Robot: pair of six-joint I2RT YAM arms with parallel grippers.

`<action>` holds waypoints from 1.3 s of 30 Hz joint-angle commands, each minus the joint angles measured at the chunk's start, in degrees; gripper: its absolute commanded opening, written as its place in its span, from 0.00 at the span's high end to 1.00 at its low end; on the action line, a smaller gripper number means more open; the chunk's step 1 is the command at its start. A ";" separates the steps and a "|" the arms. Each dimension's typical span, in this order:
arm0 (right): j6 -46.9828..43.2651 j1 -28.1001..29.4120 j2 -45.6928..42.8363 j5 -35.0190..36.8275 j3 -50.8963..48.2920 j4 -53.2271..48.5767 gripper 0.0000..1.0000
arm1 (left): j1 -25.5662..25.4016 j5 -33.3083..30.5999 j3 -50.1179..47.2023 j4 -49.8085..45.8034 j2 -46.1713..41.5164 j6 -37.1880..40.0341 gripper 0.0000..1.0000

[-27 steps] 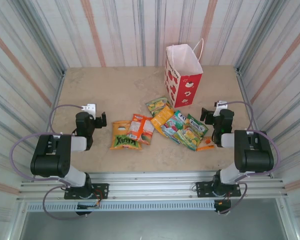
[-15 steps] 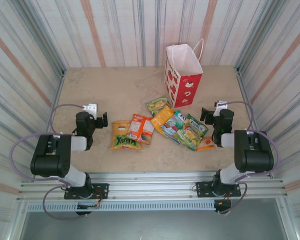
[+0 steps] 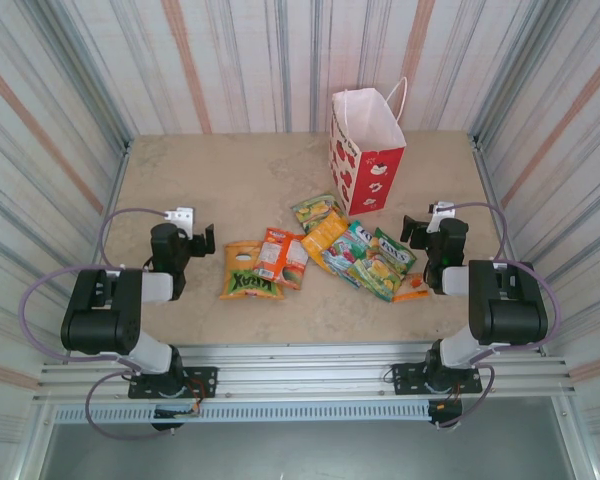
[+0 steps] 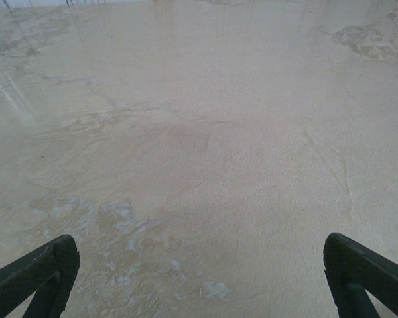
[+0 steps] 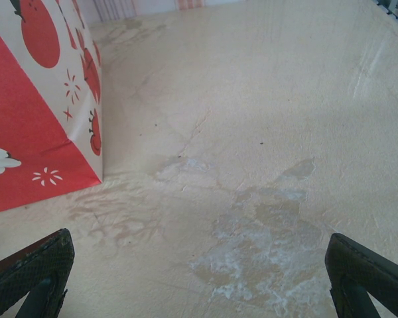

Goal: Place the snacks into the paper bag

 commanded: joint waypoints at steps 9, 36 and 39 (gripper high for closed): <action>5.57 -0.46 -11.13 -1.75 12.20 -34.45 0.01 | -6.78 -6.56 14.08 -24.22 -5.96 6.42 0.03; 26.58 -12.94 -33.97 -41.30 5.69 -78.91 0.31 | -39.69 16.50 49.20 -52.15 12.45 -20.20 0.58; 25.90 -14.41 -33.50 -40.70 4.24 -78.93 0.34 | -41.09 17.49 50.78 -52.25 14.96 -20.41 0.61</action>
